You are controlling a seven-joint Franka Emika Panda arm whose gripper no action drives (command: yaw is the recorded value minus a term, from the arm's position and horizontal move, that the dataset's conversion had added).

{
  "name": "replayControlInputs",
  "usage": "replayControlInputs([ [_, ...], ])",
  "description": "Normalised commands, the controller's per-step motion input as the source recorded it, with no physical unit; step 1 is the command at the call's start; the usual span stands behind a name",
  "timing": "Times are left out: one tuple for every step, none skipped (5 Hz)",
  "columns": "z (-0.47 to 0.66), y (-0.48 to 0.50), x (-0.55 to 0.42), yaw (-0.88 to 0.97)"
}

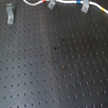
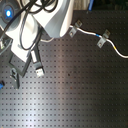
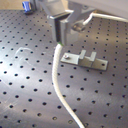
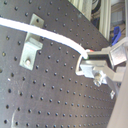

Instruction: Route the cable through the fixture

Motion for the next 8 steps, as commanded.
replayControlInputs([
  [0.04,0.221,-0.301,-0.08],
  [0.50,0.144,-0.196,-0.14],
  [0.49,0.076,-0.146,-0.32],
  [0.45,0.020,-0.028,-0.47],
  [0.20,0.025,-0.179,-0.71],
  [0.15,-0.027,-0.221,-0.76],
  [0.28,0.030,-0.218,-0.77],
  [0.00,0.000,0.051,0.13],
])
